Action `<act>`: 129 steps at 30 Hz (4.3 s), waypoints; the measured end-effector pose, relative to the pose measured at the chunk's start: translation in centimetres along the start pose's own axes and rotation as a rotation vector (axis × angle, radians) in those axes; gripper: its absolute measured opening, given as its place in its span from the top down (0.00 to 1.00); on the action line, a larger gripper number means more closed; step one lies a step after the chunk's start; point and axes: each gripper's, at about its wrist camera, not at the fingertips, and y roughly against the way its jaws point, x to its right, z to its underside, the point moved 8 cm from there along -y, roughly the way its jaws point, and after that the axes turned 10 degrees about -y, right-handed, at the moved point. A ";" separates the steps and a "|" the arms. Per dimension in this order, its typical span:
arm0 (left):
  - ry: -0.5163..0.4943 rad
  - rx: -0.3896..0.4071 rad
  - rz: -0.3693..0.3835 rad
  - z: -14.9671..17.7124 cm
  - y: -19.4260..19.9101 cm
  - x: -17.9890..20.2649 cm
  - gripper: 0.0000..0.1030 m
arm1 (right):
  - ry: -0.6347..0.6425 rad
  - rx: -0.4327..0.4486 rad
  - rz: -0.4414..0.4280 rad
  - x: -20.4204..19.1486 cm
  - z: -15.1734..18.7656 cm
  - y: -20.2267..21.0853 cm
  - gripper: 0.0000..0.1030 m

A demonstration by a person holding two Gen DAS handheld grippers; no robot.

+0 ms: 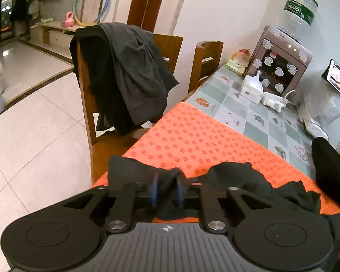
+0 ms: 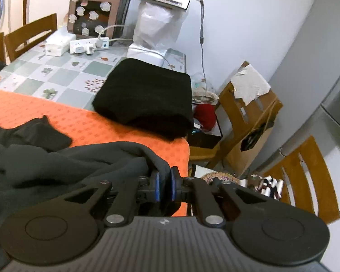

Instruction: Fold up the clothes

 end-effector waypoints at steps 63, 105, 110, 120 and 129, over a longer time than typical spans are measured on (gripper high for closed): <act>-0.809 -0.003 0.369 17.6 5.3 5.7 0.10 | 0.109 0.008 -0.369 -26.0 29.5 11.3 0.90; -0.620 0.229 0.595 10.0 15.5 4.6 0.89 | -0.183 0.110 -0.187 -11.2 25.1 21.2 0.91; -0.612 0.210 0.612 10.6 20.5 0.6 0.89 | -0.206 0.124 -0.204 -10.9 26.9 26.4 0.92; -0.669 -0.088 0.650 20.6 22.7 -4.1 0.85 | -0.236 -0.001 -0.187 -11.2 35.0 31.2 0.92; -0.637 -0.126 0.592 20.1 19.9 -4.6 0.38 | -0.244 -0.133 -0.168 -11.6 40.5 30.7 0.68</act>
